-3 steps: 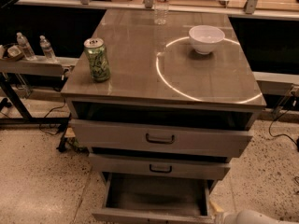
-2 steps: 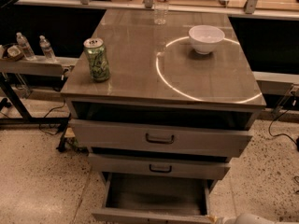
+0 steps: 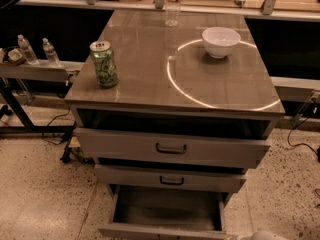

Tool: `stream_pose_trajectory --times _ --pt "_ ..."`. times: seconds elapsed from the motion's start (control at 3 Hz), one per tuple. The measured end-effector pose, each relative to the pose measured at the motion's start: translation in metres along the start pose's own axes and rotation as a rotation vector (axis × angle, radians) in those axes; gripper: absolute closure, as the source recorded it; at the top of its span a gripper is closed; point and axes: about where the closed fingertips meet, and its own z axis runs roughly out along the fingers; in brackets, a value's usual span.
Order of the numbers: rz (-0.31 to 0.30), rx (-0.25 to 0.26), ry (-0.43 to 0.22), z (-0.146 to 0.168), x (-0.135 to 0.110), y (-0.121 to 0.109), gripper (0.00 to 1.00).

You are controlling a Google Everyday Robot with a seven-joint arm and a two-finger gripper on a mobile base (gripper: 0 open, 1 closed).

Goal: Close bottom drawer

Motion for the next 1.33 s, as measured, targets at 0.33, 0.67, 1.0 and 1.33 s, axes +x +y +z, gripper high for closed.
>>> stream_pose_trajectory --times 0.33,0.67,1.0,1.33 --pt "0.02 0.043 -0.033 0.013 0.005 -0.009 1.0" --pt "0.047 0.079 -0.05 0.027 0.02 -0.017 1.0" --pt "0.07 0.096 -0.063 0.039 0.032 -0.024 1.0" --pt "0.082 0.111 -0.084 0.05 0.035 -0.035 1.0"
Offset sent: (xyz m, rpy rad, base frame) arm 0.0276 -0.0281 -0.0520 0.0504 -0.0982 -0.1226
